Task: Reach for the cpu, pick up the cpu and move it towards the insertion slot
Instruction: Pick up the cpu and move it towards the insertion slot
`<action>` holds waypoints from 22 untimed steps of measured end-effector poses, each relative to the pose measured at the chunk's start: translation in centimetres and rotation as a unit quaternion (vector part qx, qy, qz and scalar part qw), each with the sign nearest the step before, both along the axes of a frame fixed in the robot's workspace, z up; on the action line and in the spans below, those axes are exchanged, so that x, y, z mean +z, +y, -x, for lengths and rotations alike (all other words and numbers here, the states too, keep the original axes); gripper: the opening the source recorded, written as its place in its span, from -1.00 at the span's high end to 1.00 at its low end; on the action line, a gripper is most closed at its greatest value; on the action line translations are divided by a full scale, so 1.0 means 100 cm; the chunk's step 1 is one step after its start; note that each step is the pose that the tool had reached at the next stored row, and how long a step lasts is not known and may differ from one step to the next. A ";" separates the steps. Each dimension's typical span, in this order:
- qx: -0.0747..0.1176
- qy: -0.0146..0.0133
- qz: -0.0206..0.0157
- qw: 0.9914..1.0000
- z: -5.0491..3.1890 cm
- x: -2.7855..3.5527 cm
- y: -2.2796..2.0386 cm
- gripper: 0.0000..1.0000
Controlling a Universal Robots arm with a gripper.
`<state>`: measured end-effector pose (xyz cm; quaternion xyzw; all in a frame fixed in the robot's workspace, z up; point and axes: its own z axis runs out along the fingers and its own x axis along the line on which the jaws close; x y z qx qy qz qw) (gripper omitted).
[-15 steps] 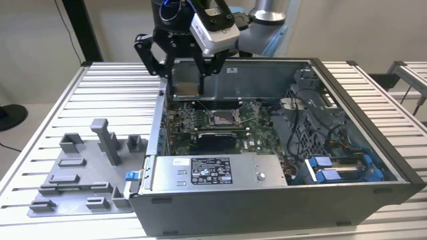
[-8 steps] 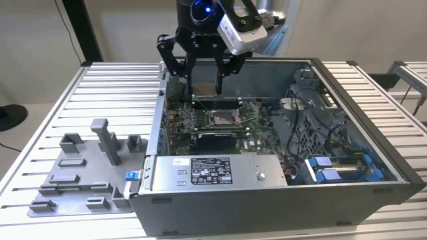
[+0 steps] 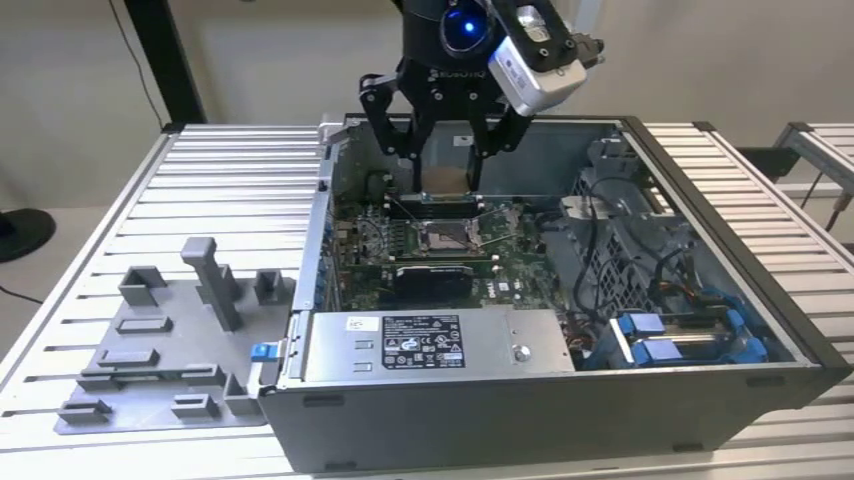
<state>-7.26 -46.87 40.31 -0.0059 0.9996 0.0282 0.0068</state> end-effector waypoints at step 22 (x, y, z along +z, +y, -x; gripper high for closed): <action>-0.001 -0.001 0.000 1.000 -0.0206 -0.0058 0.0257 1.00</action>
